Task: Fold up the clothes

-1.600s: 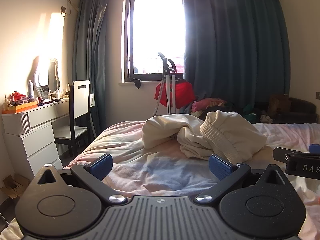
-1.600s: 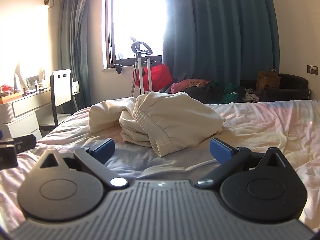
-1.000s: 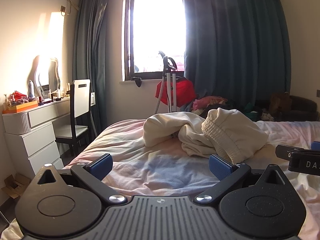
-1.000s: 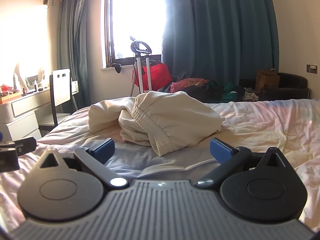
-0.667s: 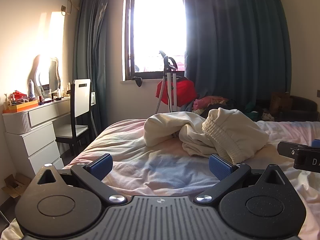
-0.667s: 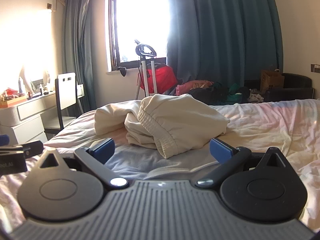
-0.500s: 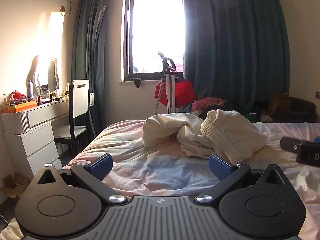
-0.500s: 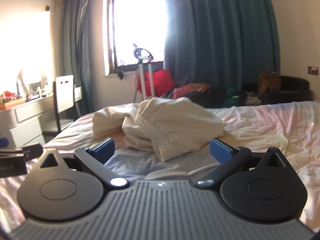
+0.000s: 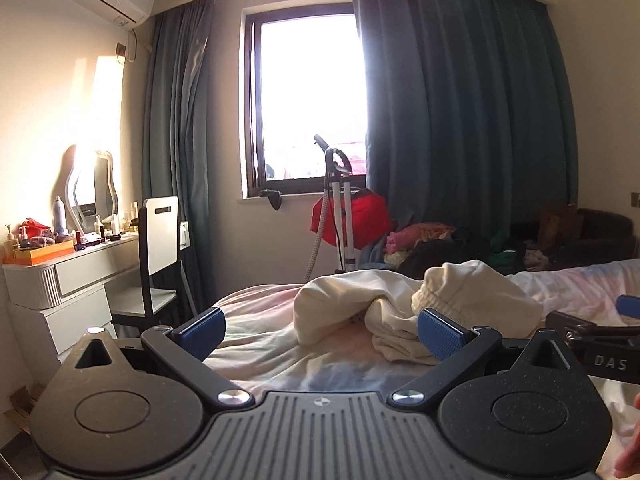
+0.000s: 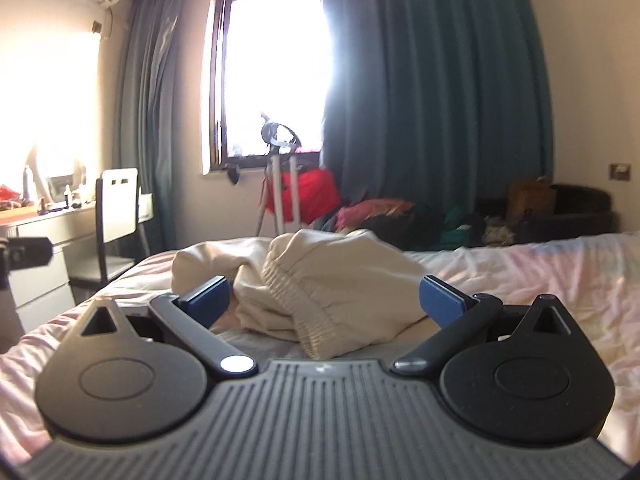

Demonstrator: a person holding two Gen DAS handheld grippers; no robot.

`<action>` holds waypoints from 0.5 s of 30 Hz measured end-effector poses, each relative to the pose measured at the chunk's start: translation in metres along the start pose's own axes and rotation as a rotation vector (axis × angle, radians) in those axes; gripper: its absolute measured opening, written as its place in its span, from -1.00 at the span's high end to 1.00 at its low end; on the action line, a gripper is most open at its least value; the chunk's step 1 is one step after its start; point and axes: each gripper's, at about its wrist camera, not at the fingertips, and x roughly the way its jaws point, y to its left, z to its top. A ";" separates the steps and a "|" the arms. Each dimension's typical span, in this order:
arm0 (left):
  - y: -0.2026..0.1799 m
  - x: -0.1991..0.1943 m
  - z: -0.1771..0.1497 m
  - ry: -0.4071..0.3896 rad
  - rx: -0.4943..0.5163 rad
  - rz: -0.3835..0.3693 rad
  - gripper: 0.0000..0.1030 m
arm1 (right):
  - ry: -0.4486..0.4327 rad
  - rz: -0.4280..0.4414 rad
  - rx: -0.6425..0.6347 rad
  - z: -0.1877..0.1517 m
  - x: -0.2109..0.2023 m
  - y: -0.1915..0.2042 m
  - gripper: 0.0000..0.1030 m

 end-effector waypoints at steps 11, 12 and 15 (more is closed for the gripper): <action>0.040 0.073 -0.051 0.046 0.008 0.036 -1.00 | 0.133 -0.012 -0.169 -0.013 0.177 0.073 -0.99; 0.044 0.079 -0.056 0.052 0.005 0.045 -1.00 | 0.134 -0.035 -0.202 -0.018 0.194 0.082 -1.00; 0.054 0.100 -0.068 0.086 -0.030 0.045 -1.00 | 0.166 -0.108 -0.268 -0.034 0.239 0.097 -0.99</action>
